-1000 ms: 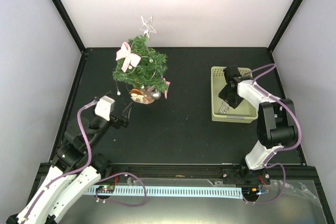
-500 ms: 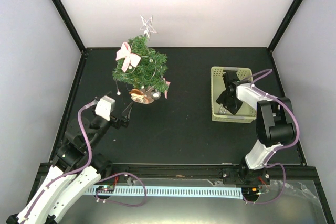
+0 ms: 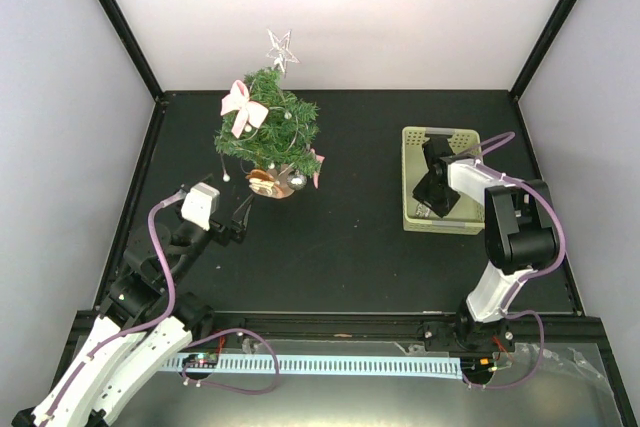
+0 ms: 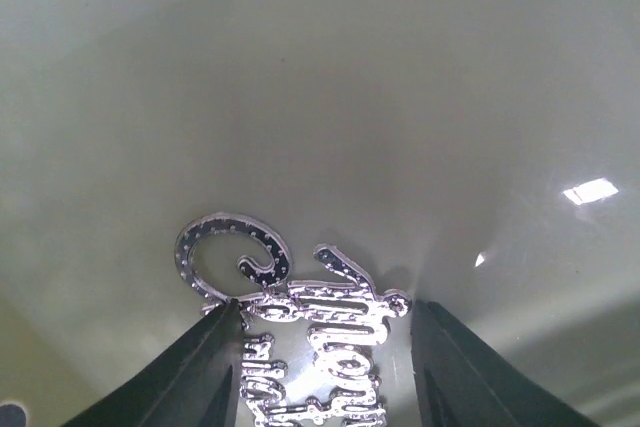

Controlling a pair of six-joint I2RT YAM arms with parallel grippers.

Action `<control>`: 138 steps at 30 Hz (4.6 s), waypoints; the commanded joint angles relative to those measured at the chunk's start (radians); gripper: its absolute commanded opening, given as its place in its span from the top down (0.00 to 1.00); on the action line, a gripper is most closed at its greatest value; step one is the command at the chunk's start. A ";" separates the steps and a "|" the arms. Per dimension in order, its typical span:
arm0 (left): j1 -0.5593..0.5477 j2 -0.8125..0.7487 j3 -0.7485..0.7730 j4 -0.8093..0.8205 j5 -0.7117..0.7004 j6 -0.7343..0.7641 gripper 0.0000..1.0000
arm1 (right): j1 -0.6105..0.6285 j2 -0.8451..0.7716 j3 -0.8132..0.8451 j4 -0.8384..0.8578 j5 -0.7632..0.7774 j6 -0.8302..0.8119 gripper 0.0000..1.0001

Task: Decorate the small christmas tree

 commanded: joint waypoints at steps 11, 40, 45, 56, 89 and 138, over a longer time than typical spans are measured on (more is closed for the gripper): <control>0.005 -0.005 0.003 0.017 0.007 0.013 0.01 | -0.003 0.022 0.034 -0.030 0.032 -0.028 0.56; 0.005 0.024 0.006 0.020 0.060 0.018 0.04 | -0.092 -0.058 -0.113 0.427 -0.686 -0.352 0.67; 0.005 0.112 0.065 0.043 0.222 -0.058 0.27 | -0.095 -0.149 -0.089 0.335 -0.501 -0.406 0.68; -0.100 0.468 0.294 0.056 0.361 -0.170 0.61 | -0.084 -0.552 -0.204 0.479 -0.162 -0.451 0.25; -0.346 1.222 0.573 0.351 0.346 -0.258 0.64 | -0.102 -0.544 -0.132 0.358 0.018 -0.525 0.00; -0.332 1.664 0.663 0.392 0.440 -0.392 0.82 | -0.081 0.037 -0.191 0.586 -0.482 -0.299 0.52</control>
